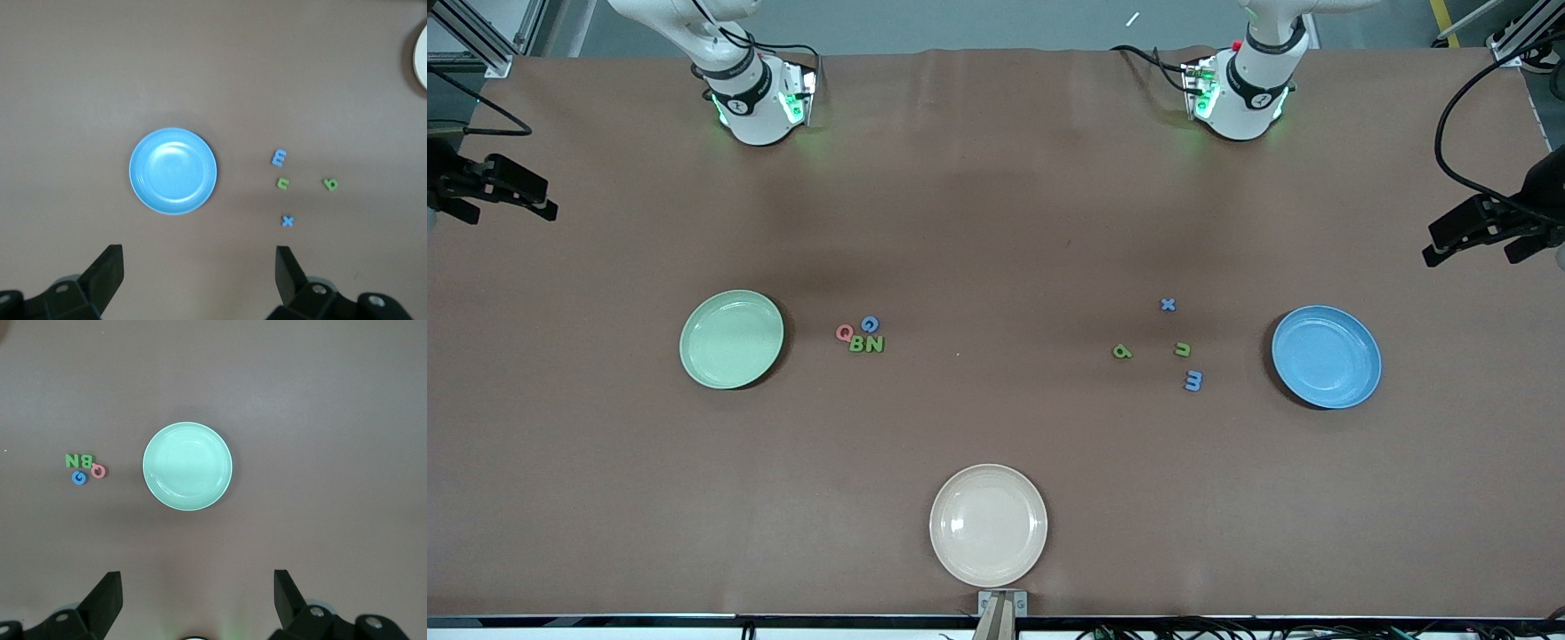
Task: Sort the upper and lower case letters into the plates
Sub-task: 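Move the left gripper toward the green b while the right gripper reaches letters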
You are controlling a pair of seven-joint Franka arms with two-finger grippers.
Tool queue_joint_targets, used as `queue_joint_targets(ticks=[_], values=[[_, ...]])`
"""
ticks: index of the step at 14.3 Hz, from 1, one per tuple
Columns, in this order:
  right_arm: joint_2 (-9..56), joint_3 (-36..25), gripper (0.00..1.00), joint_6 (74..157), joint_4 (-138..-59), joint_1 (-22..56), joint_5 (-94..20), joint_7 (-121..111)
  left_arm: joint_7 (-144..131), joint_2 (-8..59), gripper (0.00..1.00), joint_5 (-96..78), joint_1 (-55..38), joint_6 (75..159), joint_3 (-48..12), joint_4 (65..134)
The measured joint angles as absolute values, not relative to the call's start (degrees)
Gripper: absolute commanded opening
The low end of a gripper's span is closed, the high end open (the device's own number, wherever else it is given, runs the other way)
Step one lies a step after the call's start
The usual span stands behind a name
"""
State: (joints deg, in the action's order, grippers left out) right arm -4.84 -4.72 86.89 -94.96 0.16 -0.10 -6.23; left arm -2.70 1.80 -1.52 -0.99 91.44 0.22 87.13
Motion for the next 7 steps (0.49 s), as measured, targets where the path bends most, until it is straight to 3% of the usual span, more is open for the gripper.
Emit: queue_joint_targets(ticks=[7], values=[[-4.89, -4.62, 1.00, 86.86, -94.84, 0.18, -0.10, -6.23, -14.86, 6.65, 1.00, -5.46, -2.19, 90.30, -8.26, 88.72]])
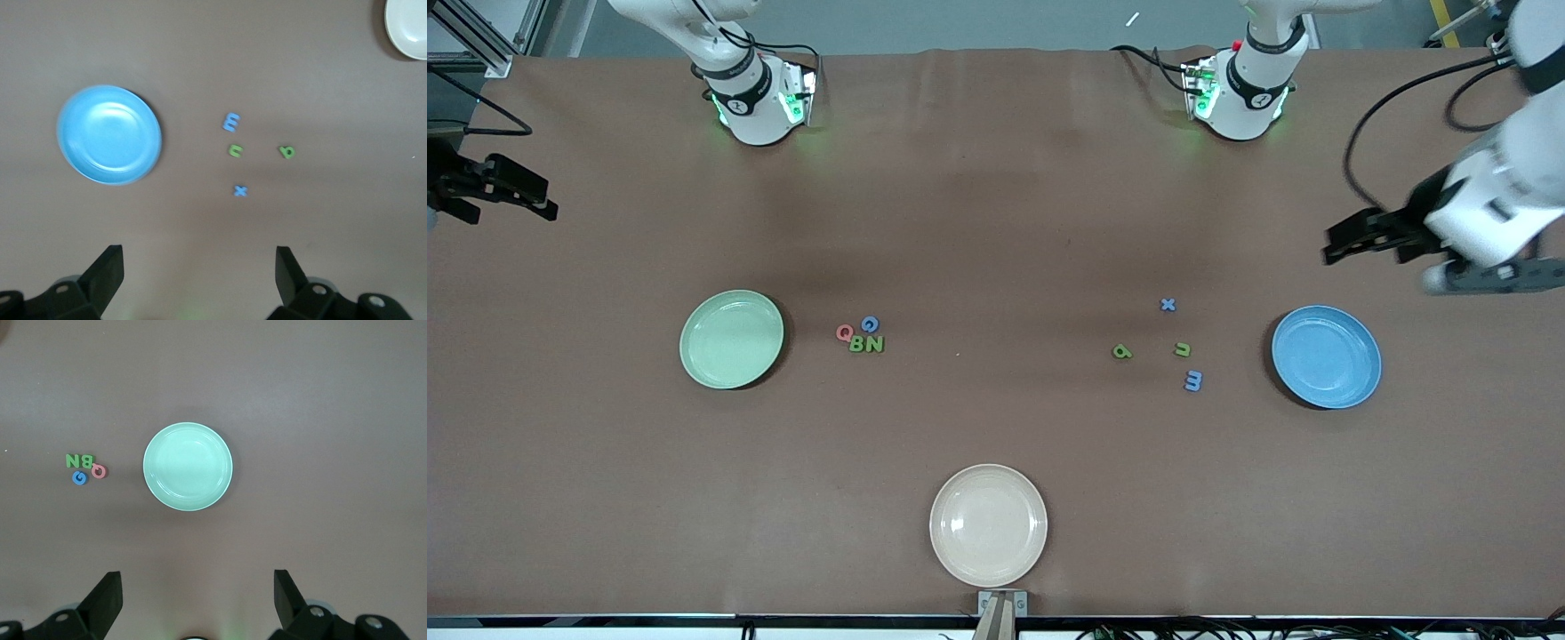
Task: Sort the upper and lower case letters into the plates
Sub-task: 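Move the left gripper toward the green b while the right gripper reaches letters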
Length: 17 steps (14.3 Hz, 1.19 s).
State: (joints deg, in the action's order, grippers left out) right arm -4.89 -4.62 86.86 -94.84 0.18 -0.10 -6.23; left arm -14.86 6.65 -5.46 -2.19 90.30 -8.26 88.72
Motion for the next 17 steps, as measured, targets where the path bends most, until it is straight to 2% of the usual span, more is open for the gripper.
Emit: queue_joint_targets(ticks=[4, 7, 10, 14, 17], values=[[-4.86, -4.56, 1.00, 86.86, -94.15, 0.19, -0.07, -6.19, -24.85, 13.06, 1.00, -5.27, -4.64, 98.32, -14.59, 91.62], [-3.02, -4.91, 1.00, 87.62, -94.04, 0.08, 0.02, -6.17, -27.91, 14.51, 1.00, -4.77, -8.81, 109.56, -14.81, 99.33], [2.65, -4.99, 1.00, 91.16, -93.92, -0.11, 0.05, -6.18, -29.66, 14.80, 1.00, -2.21, -11.17, 118.81, -14.83, 106.53], [10.62, -5.16, 1.00, 93.51, -92.86, -0.94, 0.01, -5.84, -30.64, 17.59, 1.00, 3.23, -13.83, 128.57, -14.84, 112.61], [11.86, -4.82, 1.00, 94.21, -93.60, -0.58, -1.38, 1.10, -30.65, 21.23, 1.00, 6.19, -14.48, 136.91, -14.83, 115.38]])
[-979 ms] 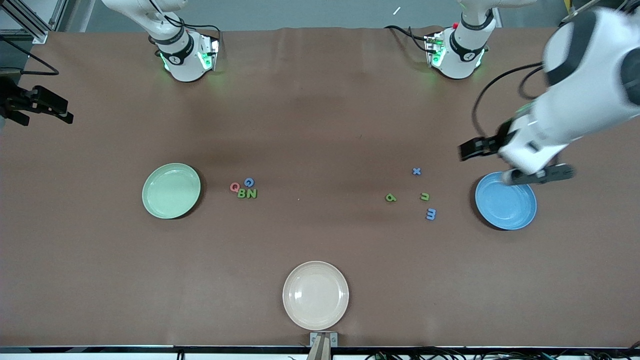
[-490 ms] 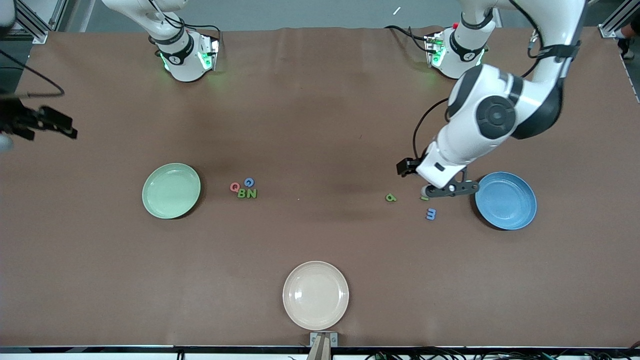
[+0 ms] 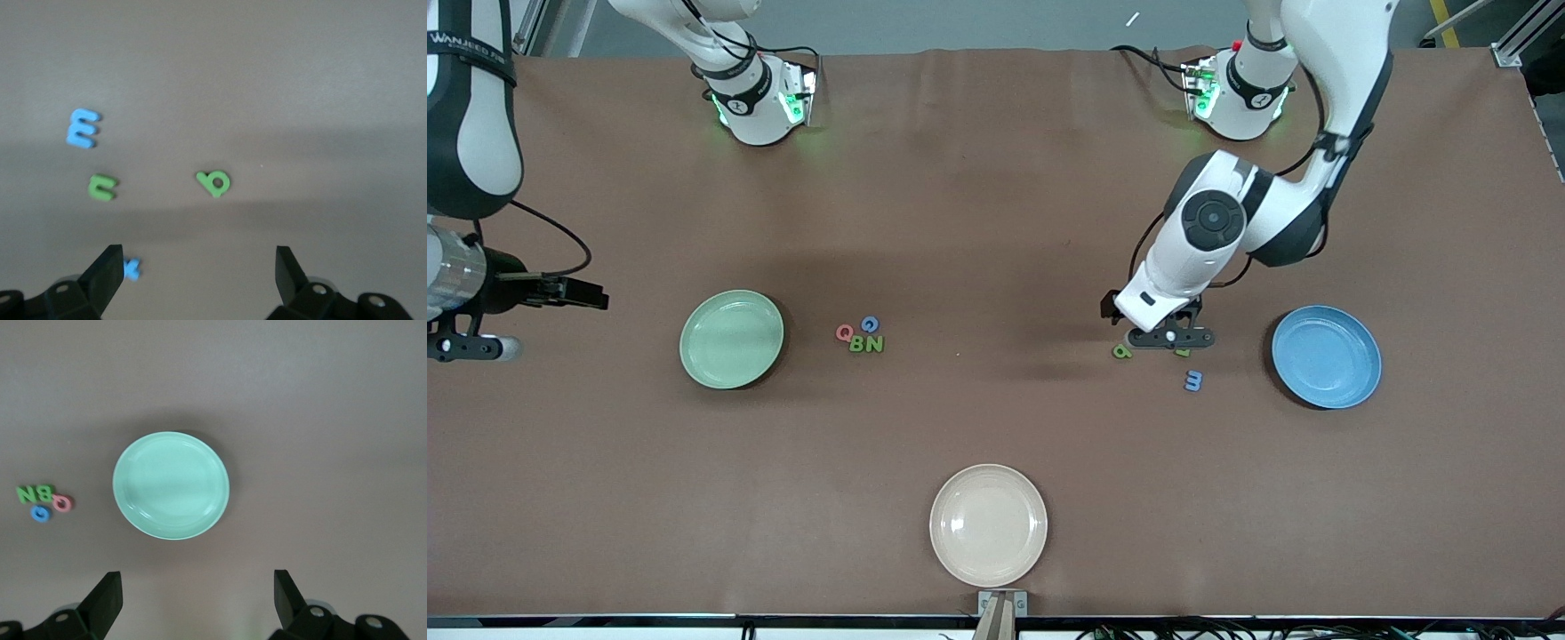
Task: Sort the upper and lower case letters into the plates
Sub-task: 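Move the left gripper toward the green b while the right gripper reaches letters, then grasp the green b with the left gripper while the right gripper grasps pink letter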
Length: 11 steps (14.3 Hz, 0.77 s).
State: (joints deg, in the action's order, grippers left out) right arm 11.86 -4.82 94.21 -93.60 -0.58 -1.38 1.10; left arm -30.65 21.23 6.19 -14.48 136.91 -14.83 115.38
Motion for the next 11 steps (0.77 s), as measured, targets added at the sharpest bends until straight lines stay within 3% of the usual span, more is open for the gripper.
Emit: queue_joint_targets(ticks=[8, 11], values=[[16.48, -4.10, 0.99, 119.32, -108.31, 12.10, -2.12, 24.58, -30.65, 30.47, 0.99, 9.94, -14.46, 145.99, -14.54, 114.93], [17.62, -4.09, 0.97, 128.63, -114.34, 15.37, -2.12, 31.00, -30.66, 33.03, 0.95, 11.95, -14.46, 146.83, -14.34, 113.23]])
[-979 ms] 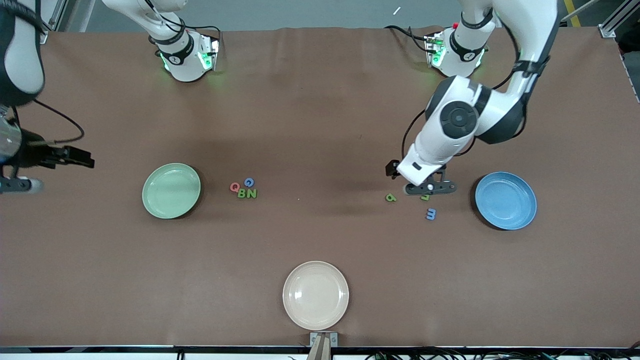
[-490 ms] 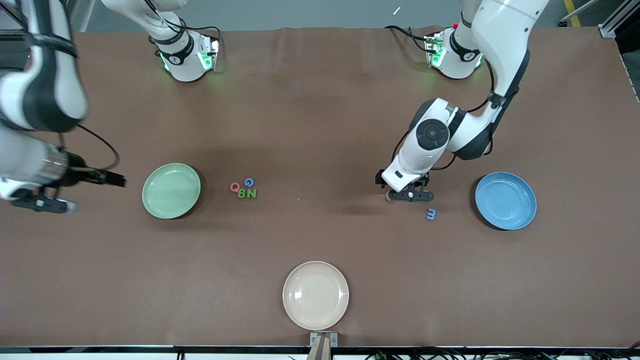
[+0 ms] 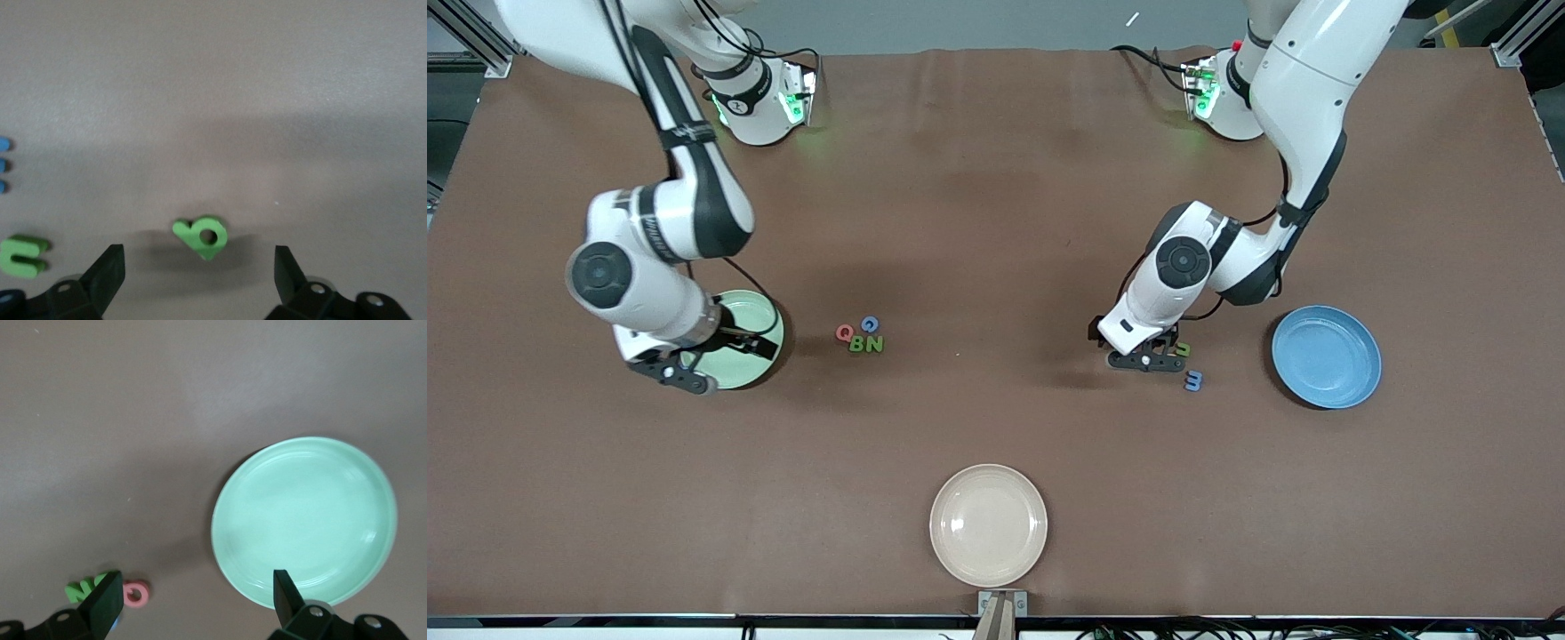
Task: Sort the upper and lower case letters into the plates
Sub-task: 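Grasp the green b with the left gripper while the right gripper grasps pink letter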
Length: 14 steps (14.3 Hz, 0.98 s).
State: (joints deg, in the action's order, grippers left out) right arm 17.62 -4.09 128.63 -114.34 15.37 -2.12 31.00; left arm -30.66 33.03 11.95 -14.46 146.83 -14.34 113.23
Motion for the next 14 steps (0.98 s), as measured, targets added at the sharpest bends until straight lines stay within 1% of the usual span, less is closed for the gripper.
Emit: queue_joint_targets(ticks=[2, 4, 8, 14], values=[[17.71, -4.10, 0.97, 134.20, -118.45, 17.20, -2.11, 34.82, -30.82, 34.34, 0.93, 13.10, -14.45, 146.87, -14.23, 112.19], [17.73, -4.10, 0.97, 137.87, -121.18, 18.98, -2.09, 37.96, -31.03, 35.04, 0.87, 13.50, -14.46, 147.03, -14.23, 111.81], [18.75, -4.11, 1.00, 142.36, -123.73, 20.53, -2.08, 41.64, -31.34, 35.45, 0.68, 13.66, -14.47, 147.36, -14.22, 111.70], [24.31, -4.11, 1.00, 150.16, -124.64, 22.52, -2.08, 45.31, -31.89, 35.44, 0.44, 14.93, -14.49, 147.35, -14.32, 111.27]])
